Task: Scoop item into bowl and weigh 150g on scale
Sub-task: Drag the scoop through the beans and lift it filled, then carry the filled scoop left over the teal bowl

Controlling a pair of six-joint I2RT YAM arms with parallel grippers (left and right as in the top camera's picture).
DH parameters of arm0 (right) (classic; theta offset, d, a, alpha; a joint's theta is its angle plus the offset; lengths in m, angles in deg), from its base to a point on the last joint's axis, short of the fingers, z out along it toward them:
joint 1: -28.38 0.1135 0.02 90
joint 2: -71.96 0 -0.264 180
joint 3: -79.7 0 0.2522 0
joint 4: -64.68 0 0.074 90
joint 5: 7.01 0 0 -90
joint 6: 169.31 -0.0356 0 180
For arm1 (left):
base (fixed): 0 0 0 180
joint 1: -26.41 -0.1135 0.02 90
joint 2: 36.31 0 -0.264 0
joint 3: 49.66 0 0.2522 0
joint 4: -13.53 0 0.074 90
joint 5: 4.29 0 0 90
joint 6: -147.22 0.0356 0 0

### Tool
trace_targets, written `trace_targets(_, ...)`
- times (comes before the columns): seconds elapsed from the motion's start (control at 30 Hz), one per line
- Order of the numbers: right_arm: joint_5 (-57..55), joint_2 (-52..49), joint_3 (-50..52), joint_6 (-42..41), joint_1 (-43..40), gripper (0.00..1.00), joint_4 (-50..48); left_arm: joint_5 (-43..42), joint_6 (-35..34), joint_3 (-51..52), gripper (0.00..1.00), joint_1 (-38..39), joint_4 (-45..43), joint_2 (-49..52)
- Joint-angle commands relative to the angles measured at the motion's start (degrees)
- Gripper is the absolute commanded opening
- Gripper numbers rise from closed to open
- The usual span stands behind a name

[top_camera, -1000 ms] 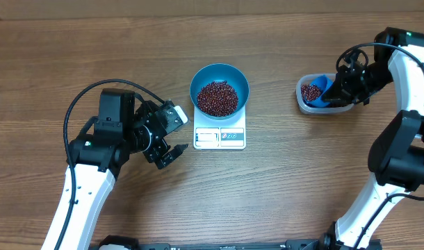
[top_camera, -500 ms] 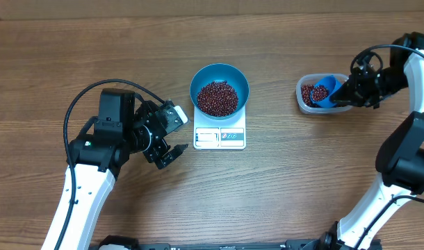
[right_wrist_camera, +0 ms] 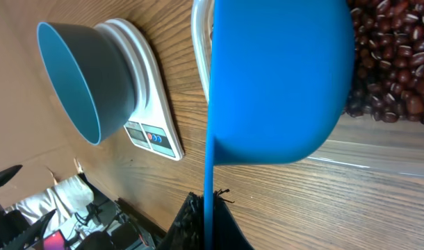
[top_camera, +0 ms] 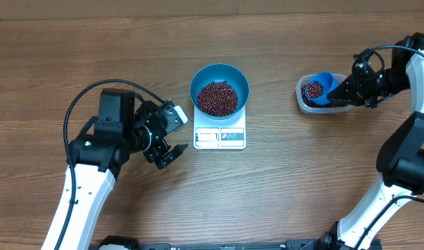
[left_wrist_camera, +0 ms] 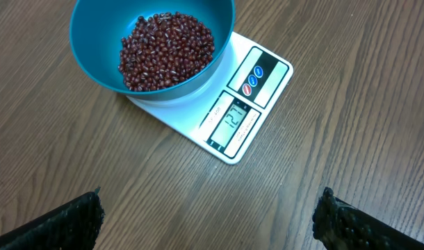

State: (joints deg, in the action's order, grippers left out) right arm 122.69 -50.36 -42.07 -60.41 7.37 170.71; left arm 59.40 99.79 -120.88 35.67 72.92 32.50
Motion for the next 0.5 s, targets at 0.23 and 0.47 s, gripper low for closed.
trace_targets(0.23,3.1,2.4,-8.7,3.9,-0.3,0.04,3.9,-0.1,1.1,0.3,1.00,-0.2,0.0,0.3)
trace_targets(0.47,4.2,3.3,-16.6,3.3,1.0,0.04,4.8,-0.1,1.1,0.3,0.99,-0.2,0.0,0.3)
